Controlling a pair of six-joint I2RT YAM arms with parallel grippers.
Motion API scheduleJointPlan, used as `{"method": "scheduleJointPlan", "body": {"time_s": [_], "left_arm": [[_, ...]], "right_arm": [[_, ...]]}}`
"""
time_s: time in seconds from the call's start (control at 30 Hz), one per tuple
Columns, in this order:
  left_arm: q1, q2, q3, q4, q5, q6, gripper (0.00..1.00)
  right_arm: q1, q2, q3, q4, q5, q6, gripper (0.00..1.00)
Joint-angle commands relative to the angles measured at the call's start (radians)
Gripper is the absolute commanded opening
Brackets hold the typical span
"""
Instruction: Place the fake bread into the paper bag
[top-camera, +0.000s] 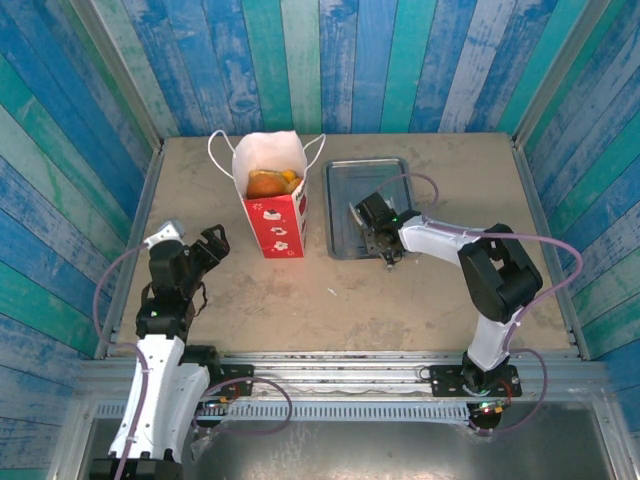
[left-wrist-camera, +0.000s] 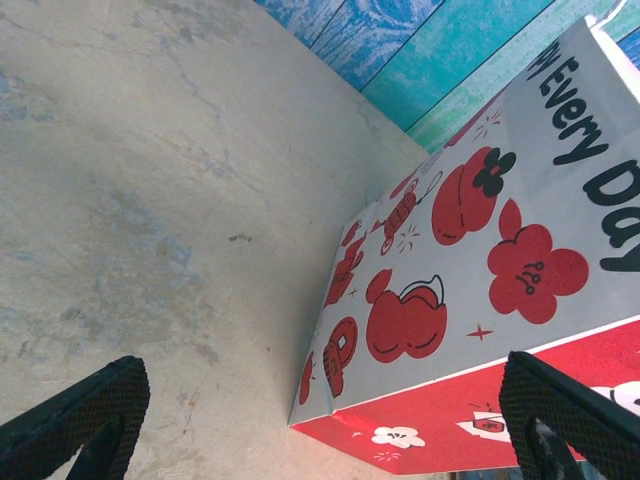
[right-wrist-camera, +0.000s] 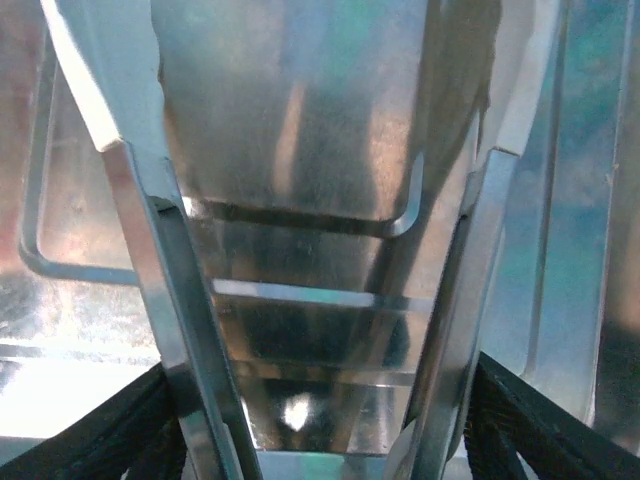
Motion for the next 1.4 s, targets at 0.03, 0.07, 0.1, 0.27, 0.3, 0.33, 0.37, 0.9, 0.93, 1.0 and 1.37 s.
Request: {"method": "scheduleJointPlan", "body": {"time_s": [0.03, 0.07, 0.1, 0.27, 0.3, 0.33, 0.37, 0.9, 0.93, 1.0, 1.37], "left_arm": [[-0.002, -0.014, 0.035, 0.024, -0.018, 0.008, 0.94], [-0.002, -0.012, 0.037, 0.019, -0.021, 0.009, 0.94], [-0.002, -0.011, 0.043, 0.013, -0.021, 0.01, 0.94], [-0.002, -0.015, 0.057, 0.008, -0.007, 0.006, 0.94], [-0.002, -0.018, 0.059, 0.009, -0.005, 0.003, 0.94], [-0.002, -0.02, 0.062, 0.011, -0.005, 0.004, 0.94], [-0.002, -0.022, 0.065, 0.011, -0.006, 0.005, 0.94], [-0.002, -0.026, 0.085, 0.09, -0.212, 0.081, 0.94], [-0.002, -0.025, 0.08, 0.114, -0.242, 0.101, 0.94], [-0.003, -0.015, 0.065, 0.167, -0.277, 0.151, 0.94], [-0.002, 0.094, -0.1, 0.49, -0.447, 0.262, 0.94]], "right_arm": [[-0.004, -0.021, -0.019, -0.026, 0.008, 0.021, 0.79], [-0.004, -0.027, -0.022, -0.026, 0.008, 0.023, 0.82], [-0.004, -0.03, -0.023, -0.027, 0.01, 0.026, 0.84], [-0.004, -0.043, -0.012, -0.048, 0.013, 0.036, 0.93], [-0.005, -0.055, -0.01, -0.053, 0.014, 0.038, 0.94], [-0.005, -0.068, -0.01, -0.056, 0.015, 0.039, 0.95], [-0.005, -0.086, -0.008, -0.061, 0.016, 0.036, 0.96], [-0.11, -0.566, -0.062, -0.085, 0.087, -0.063, 1.0], [-0.129, -0.598, -0.079, -0.069, 0.092, -0.081, 1.0], [-0.16, -0.661, -0.121, -0.029, 0.122, -0.109, 1.0], [-0.282, -0.895, -0.41, 0.244, 0.364, -0.187, 1.0]]}}
